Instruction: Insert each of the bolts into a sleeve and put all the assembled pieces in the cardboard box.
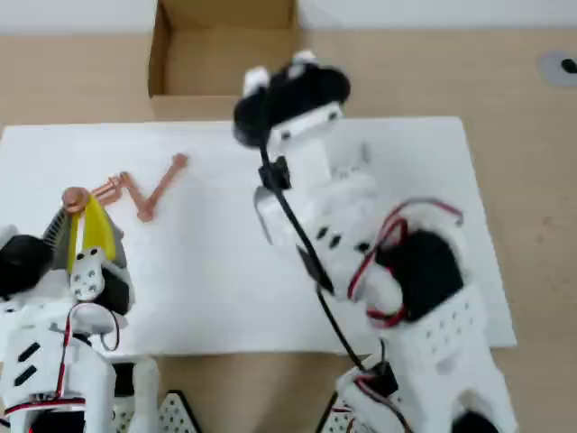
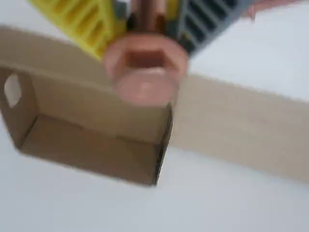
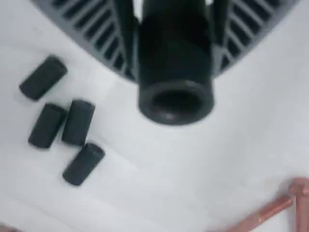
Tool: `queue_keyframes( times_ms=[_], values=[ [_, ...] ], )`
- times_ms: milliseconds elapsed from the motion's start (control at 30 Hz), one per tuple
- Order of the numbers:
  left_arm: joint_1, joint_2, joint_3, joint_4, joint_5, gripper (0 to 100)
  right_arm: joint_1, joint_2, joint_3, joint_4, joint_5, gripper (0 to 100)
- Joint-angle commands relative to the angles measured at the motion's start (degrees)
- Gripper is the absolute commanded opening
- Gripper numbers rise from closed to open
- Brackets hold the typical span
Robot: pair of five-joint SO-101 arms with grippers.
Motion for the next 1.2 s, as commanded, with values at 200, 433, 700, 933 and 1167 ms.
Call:
queue_keyframes(
  times_ms=[200, 433, 700, 933, 1167],
  values=[
    [10.4, 6.3, -5.3, -2.6, 3.9, 1, -1.0, -22.7, 37.6, -30.1, 7.5, 1.0],
    [12.4, 15.0, -13.6, -7.2, 11.3, 1, -6.0, -38.5, 56.8, -41.0, 14.0, 1.0],
    [12.9, 20.9, -25.4, -2.9, 19.3, 1, -10.8, -50.4, 71.2, -50.1, 14.1, 0.9],
    [26.6, 22.2, -28.3, 0.7, 19.7, 1, -13.9, -53.8, 76.4, -56.4, 13.6, 0.9],
    [28.2, 22.2, -25.1, 0.5, 14.2, 1, -16.3, -53.9, 76.6, -58.8, 9.1, 0.9]
  ],
)
